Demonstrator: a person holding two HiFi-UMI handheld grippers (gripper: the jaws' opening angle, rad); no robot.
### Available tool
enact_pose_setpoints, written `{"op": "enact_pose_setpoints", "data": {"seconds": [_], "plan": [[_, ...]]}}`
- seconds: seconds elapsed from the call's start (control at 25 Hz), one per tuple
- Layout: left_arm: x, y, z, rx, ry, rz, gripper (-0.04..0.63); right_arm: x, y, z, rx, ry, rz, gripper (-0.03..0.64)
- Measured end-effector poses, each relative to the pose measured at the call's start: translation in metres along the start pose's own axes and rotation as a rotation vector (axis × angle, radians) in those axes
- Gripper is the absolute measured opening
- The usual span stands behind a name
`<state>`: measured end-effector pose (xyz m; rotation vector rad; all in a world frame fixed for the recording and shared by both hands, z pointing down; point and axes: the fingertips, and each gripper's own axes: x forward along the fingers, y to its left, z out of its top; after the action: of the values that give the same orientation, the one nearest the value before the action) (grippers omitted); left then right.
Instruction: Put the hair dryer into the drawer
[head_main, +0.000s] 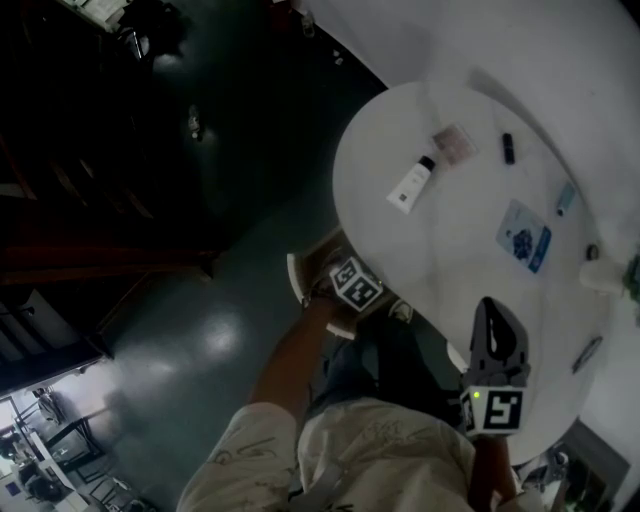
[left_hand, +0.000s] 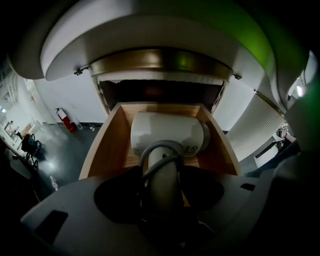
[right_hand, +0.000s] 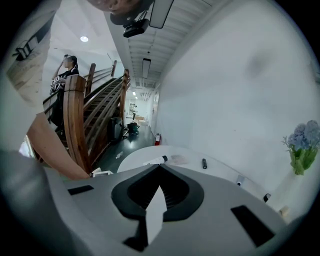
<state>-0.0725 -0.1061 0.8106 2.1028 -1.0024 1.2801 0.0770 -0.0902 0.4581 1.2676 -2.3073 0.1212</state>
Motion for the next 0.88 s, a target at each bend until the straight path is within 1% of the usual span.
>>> {"op": "enact_pose_setpoints", "data": {"seconds": [0.24,0.4,0.56,0.72,0.88], "plan": [[0.011,-0.003,-0.007,0.011,0.037,-0.014,0.255,-0.001,0.004,-0.004,-0.001,0.008,0.001,0.006],[0.017,-0.003,-0.012,-0.002,0.062,-0.017,0.259,-0.004,0.002,-0.009,0.009,0.029,-0.01,0.006],[0.019,-0.008,-0.016,-0.025,0.074,-0.042,0.259,-0.006,-0.001,-0.007,0.008,0.017,-0.014,0.006],[0.016,-0.002,-0.015,-0.035,0.066,-0.017,0.259,-0.007,-0.001,-0.007,0.015,0.006,-0.019,0.006],[0.0,0.004,-0.012,-0.042,0.041,0.005,0.259,-0.006,0.0,-0.007,0.026,0.003,-0.009,0.006]]}}
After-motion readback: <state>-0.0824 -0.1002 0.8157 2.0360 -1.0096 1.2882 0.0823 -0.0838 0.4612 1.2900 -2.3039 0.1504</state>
